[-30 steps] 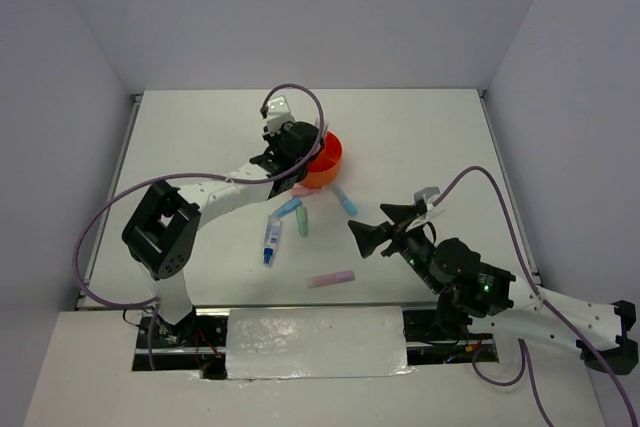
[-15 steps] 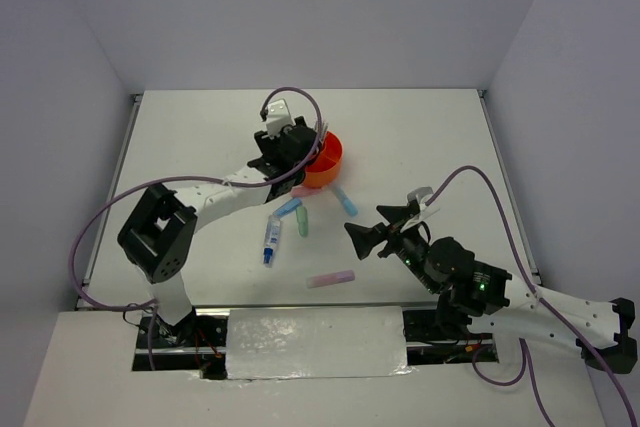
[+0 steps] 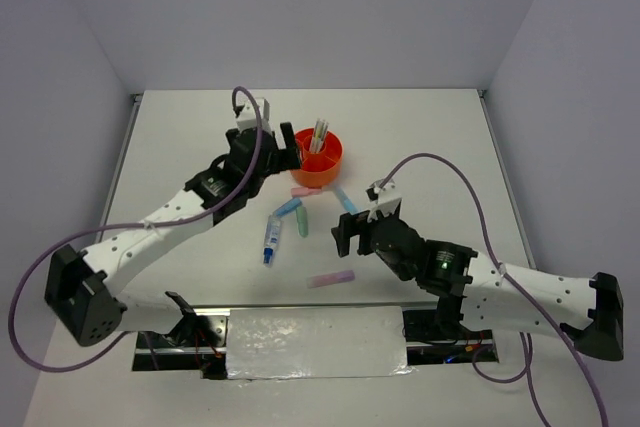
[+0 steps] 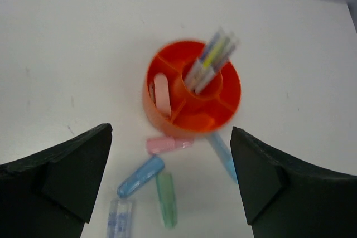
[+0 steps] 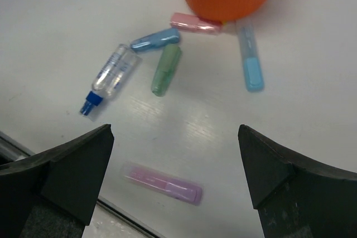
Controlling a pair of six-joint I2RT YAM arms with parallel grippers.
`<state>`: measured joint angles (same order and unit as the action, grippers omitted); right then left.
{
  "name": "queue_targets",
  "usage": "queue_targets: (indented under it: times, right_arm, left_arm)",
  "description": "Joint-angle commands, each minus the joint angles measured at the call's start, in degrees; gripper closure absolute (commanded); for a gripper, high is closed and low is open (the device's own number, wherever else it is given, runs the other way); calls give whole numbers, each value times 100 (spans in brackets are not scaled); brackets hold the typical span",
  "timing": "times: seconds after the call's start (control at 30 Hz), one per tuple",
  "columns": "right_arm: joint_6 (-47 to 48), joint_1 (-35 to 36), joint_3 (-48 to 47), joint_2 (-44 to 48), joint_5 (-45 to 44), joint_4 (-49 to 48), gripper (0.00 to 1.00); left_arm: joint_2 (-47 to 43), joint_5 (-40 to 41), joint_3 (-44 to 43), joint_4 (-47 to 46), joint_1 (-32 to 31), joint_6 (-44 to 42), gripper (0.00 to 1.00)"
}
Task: Sort the stationery into containers
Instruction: Pick up the pen from the corner of the board.
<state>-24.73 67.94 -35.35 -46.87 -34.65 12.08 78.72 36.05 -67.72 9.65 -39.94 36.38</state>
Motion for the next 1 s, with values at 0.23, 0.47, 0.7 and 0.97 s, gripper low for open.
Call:
queue_targets:
  times: [0.23, 0.47, 0.7, 0.97]
  right_arm:
    - [-2159, -809, -472, 538, -209, 1937, 0]
    - [-1842, -853, -771, 793, 134, 2290, 0]
    - [-1535, -844, -657, 1119, 556, 2246, 0]
    - [-1394, -835, -631, 1321, 504, 2264, 0]
  left_arm:
    - [-1516, -3809, 2974, -1104, -1048, -764, 1]
    - [-781, -2463, 2976, -605, -2913, -1054, 1]
    - [134, -2130, 2853, -868, -3142, -1379, 1]
    - [1091, -2348, 2299, -1132, -3151, -1704, 6]
